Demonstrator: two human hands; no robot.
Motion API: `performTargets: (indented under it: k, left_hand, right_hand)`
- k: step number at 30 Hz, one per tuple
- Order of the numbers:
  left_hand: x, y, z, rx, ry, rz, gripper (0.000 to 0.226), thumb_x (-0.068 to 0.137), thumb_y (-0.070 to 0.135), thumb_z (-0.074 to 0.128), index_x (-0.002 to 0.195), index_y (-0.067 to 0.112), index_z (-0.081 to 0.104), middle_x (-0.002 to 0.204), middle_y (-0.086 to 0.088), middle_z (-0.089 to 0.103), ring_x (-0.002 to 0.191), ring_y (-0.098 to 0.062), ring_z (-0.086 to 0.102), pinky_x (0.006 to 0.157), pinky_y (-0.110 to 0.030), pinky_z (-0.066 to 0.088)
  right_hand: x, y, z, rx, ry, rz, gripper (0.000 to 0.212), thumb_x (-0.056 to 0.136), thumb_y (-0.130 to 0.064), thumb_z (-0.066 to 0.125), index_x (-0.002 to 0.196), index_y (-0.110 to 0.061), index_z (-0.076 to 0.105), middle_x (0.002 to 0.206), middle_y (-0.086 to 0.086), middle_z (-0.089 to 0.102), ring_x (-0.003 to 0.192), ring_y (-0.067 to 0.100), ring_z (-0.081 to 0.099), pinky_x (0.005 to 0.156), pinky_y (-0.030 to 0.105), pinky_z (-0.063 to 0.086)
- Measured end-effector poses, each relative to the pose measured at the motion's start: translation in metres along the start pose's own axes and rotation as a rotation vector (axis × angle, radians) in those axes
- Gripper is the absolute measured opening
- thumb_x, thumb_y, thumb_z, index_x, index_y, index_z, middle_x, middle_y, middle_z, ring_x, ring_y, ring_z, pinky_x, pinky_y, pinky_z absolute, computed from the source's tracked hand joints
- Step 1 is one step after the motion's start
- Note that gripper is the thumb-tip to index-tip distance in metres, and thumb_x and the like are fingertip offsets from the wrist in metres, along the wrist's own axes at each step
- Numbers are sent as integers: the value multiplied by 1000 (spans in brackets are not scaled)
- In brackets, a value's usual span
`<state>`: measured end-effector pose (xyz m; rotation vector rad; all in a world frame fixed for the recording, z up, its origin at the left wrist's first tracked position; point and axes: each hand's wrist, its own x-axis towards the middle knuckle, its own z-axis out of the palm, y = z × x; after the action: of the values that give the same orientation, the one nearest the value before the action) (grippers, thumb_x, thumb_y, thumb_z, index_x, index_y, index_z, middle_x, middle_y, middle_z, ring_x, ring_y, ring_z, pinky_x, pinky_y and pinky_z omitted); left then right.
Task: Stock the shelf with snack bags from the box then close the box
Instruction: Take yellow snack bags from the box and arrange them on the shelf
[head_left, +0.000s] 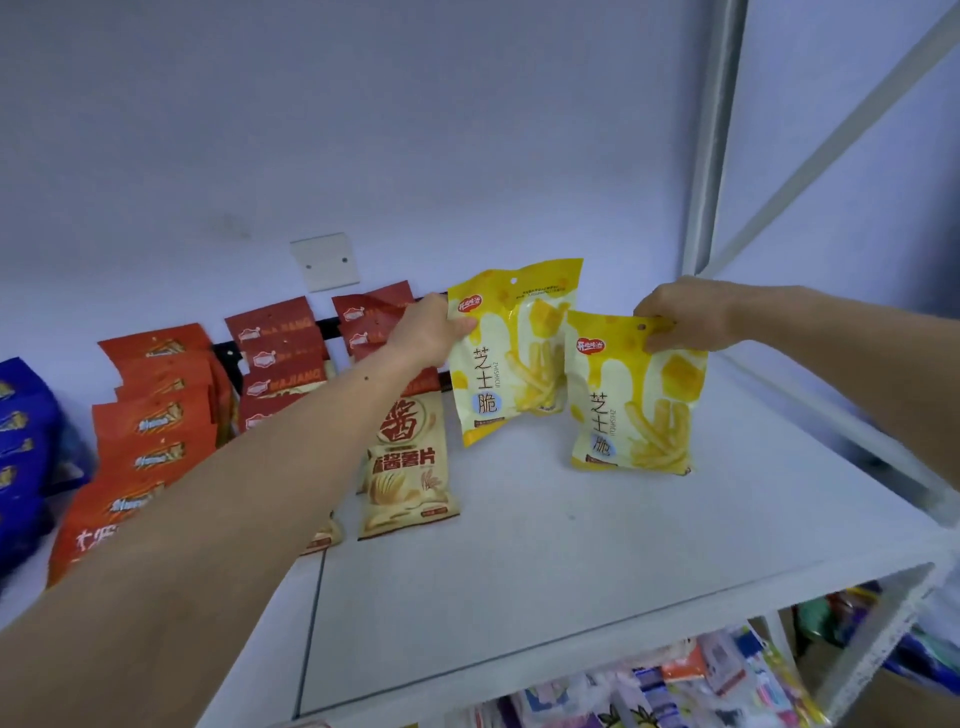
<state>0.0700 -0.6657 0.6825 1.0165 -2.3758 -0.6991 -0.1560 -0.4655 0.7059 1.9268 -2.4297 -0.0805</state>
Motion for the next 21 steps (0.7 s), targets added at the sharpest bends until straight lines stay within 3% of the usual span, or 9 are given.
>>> performTargets:
  k: [4, 6, 10, 15, 18, 21]
  left_hand:
    - [32, -5, 17, 108, 14, -6, 32, 95, 15, 49, 64, 15, 45, 70, -4, 52, 73, -23, 50, 64, -30, 35]
    - [47, -9, 26, 138, 7, -20, 36, 94, 10, 46, 59, 16, 37, 61, -1, 44, 66, -23, 44, 57, -30, 30]
    - [77, -21, 40, 131, 11, -68, 20, 93, 8, 45, 73, 8, 49, 73, -11, 52, 68, -24, 48, 63, -30, 35]
    - [115, -38, 57, 128, 66, -118, 16, 93, 11, 48, 94, 4, 62, 97, -15, 65, 92, -31, 61, 79, -36, 46]
    - [133, -48, 66, 134, 73, -153, 18, 94, 12, 47, 106, 6, 59, 103, -13, 65, 92, -28, 60, 77, -33, 44]
    - [149, -54, 72, 170, 72, -188, 9, 94, 13, 46, 97, 10, 54, 95, -12, 62, 81, -25, 57, 69, -29, 39]
  right_hand:
    - [32, 17, 8, -37, 21, 42, 11, 93, -27, 56, 88, -22, 47, 87, -3, 49, 88, 21, 46, 72, 32, 41]
    - [49, 28, 9, -49, 24, 52, 9, 94, -27, 55, 89, -23, 48, 89, -2, 51, 89, 21, 47, 73, 33, 43]
    - [84, 48, 9, -56, 36, 27, 19, 92, -23, 55, 75, -24, 46, 80, -4, 50, 87, 23, 48, 72, 35, 43]
    - [129, 69, 11, -39, 24, -27, 31, 91, -22, 58, 66, -28, 40, 72, -10, 47, 82, 23, 49, 79, 41, 49]
    - [155, 79, 14, -25, 11, -64, 24, 91, -21, 58, 71, -25, 45, 73, -9, 47, 82, 22, 49, 76, 39, 47]
    - [178, 86, 21, -6, -10, -95, 9, 91, -20, 58, 85, -17, 51, 75, -6, 48, 83, 23, 49, 69, 32, 40]
